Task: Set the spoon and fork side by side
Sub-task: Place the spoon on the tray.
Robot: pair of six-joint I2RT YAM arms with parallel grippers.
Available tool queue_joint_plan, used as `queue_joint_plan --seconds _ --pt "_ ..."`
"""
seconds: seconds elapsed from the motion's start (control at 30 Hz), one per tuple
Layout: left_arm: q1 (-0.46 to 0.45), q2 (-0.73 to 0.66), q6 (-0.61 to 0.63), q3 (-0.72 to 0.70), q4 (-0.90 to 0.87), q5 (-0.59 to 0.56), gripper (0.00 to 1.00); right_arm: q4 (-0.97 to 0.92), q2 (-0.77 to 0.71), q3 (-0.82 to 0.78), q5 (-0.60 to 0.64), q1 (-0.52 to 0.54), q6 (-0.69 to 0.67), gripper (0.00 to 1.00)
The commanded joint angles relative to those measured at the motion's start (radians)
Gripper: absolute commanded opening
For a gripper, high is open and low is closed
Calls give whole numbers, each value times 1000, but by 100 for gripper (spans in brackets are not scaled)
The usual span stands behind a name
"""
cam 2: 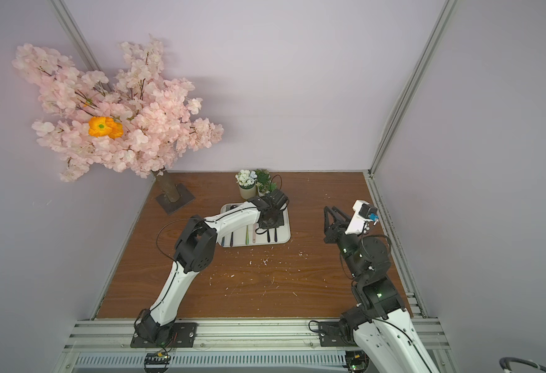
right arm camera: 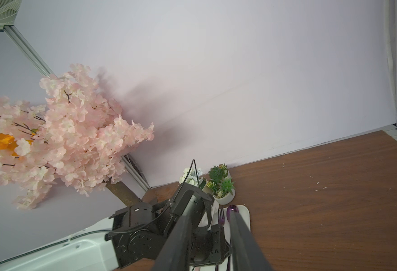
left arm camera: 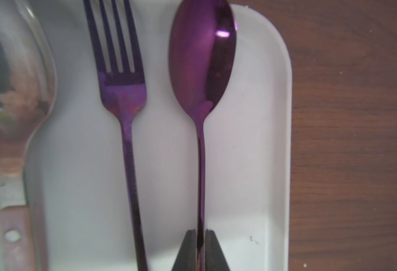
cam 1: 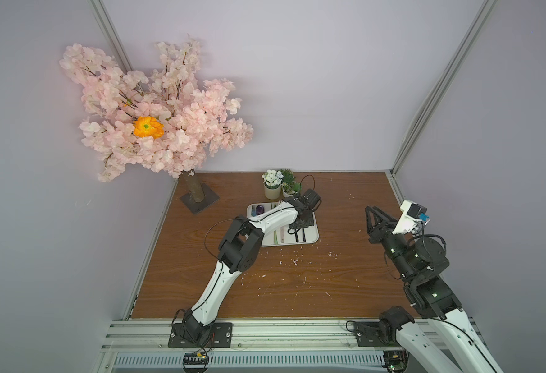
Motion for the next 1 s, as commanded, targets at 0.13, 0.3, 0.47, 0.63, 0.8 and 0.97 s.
queue_joint_plan --seconds 0.13,0.3,0.47,0.63,0.8,0.97 --pt "10 8 4 13 -14 6 15 -6 -14 -16 17 -3 7 31" --pt "10 -26 6 28 -12 5 26 -16 -14 -11 31 -3 0 32" --pt "9 -91 35 83 -10 -23 37 -34 0 0 38 -3 -15 34" --pt "13 -206 86 77 -11 -137 53 -72 62 32 29 -3 -54 46" --pt "62 -380 114 -85 -9 -220 65 -90 143 64 6 -4 -105 61" --pt "144 -549 150 -301 0 -227 75 -119 309 136 -32 -3 -153 73"
